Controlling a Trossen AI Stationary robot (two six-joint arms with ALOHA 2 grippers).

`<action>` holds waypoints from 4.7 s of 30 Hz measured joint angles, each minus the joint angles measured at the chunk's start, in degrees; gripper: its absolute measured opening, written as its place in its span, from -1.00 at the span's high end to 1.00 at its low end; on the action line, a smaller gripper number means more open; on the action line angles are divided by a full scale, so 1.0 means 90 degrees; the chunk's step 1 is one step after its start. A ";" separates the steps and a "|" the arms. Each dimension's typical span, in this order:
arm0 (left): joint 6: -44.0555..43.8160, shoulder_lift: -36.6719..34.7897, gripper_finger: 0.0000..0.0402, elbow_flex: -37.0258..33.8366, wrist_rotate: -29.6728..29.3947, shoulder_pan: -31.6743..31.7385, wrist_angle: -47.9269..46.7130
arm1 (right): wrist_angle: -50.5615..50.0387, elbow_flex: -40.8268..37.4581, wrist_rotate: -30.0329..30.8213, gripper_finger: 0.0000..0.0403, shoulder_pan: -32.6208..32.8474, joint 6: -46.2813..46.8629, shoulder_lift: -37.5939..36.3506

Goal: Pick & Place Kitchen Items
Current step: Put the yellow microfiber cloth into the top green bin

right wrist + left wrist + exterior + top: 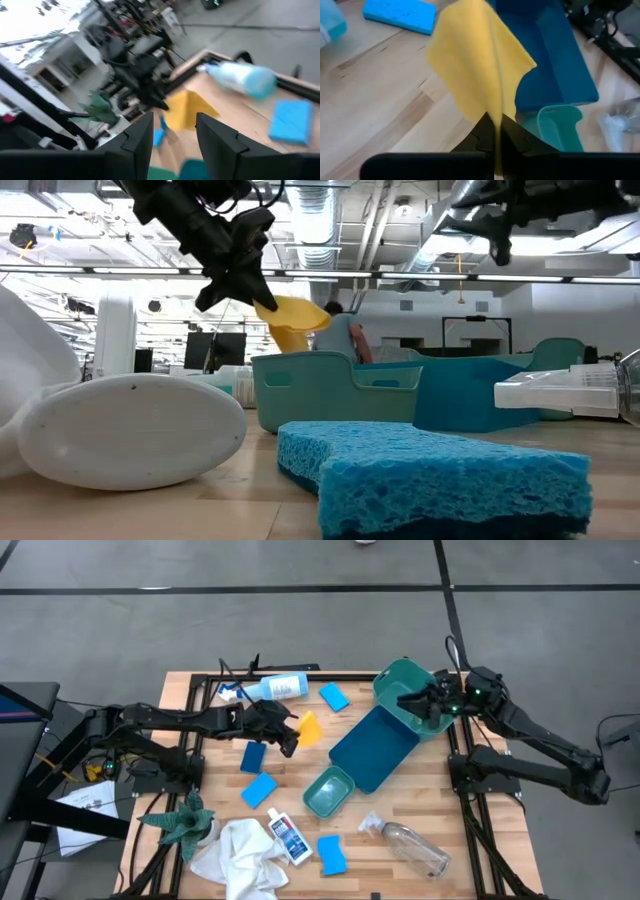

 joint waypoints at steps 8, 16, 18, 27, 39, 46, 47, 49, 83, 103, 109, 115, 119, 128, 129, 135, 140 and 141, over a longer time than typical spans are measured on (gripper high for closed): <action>-0.0117 -0.0002 1.00 0.0000 0.0153 -0.0147 0.0416 | 0.2272 0.0002 0.0312 0.30 0.0582 0.0363 0.0960; -0.0112 -0.0002 1.00 0.0000 0.0542 -0.0473 0.1514 | 0.2952 0.0283 0.0619 0.30 0.1260 0.0357 0.1930; -0.0112 -0.0005 1.00 0.0000 0.0544 -0.0565 0.1827 | 0.2961 0.0505 0.0678 0.30 0.1433 0.0237 0.2207; -0.0107 -0.0005 1.00 0.0002 0.0544 -0.0728 0.2362 | 0.2644 0.1868 0.0855 0.30 0.1965 -0.0401 0.3614; -0.0097 -0.0006 1.00 0.0002 0.0712 -0.0810 0.2405 | 0.0627 0.3578 0.0833 0.08 0.2628 -0.1503 0.5107; -0.0083 -0.0005 0.99 0.0002 0.0741 -0.0895 0.2657 | 0.0211 0.3791 0.0775 -0.01 0.2864 -0.1592 0.5420; -0.0059 -0.0007 1.00 0.0002 0.0741 -0.0895 0.2771 | 0.0233 0.3791 0.0772 -0.02 0.2877 -0.1595 0.5420; 0.0032 -0.0007 1.00 0.0002 0.0746 -0.0895 0.3001 | 0.0264 0.3793 0.0772 -0.02 0.2918 -0.1595 0.5405; 0.0729 -0.0857 0.99 0.0007 -0.0024 -0.0847 0.2764 | -0.0119 0.3793 0.0768 0.13 0.2933 -0.1592 0.5393; 0.0719 -0.0883 0.99 0.0007 -0.0027 -0.0847 0.2773 | -0.0119 0.3793 0.0787 0.56 0.2933 -0.1586 0.5393; 0.0719 -0.0884 0.99 0.0007 -0.0029 -0.0842 0.2774 | -0.0124 0.3793 0.1018 0.93 0.2933 -0.1571 0.5393; 0.0716 -0.0884 0.99 0.0005 -0.0028 -0.0842 0.2773 | -0.0124 0.3793 0.1020 0.95 0.2933 -0.1573 0.5393; 0.0716 -0.0883 0.97 0.0005 -0.0029 -0.0842 0.2772 | -0.0124 0.3793 0.1020 0.97 0.2933 -0.1574 0.5393; 0.0724 -0.1059 0.79 -0.0002 -0.0034 -0.0842 0.2106 | -0.0125 0.3793 0.1023 0.99 0.2933 -0.1573 0.5393; 0.0728 -0.1135 0.76 0.0002 -0.0081 -0.0842 0.1908 | -0.0128 0.3793 0.1023 0.99 0.2935 -0.1568 0.5393; 0.0740 -0.1942 0.59 -0.0002 -0.0563 -0.0848 0.0087 | -0.0375 0.3793 0.1027 0.99 0.2935 -0.1476 0.5391; 0.0833 -0.2518 0.51 -0.0012 -0.0750 -0.0849 -0.0485 | -0.0532 0.3793 0.1144 0.99 0.2935 -0.1475 0.5388; 0.0938 -0.2616 0.51 -0.0045 -0.0750 -0.0867 -0.0410 | -0.0535 0.3793 0.1146 0.99 0.2933 -0.1473 0.5388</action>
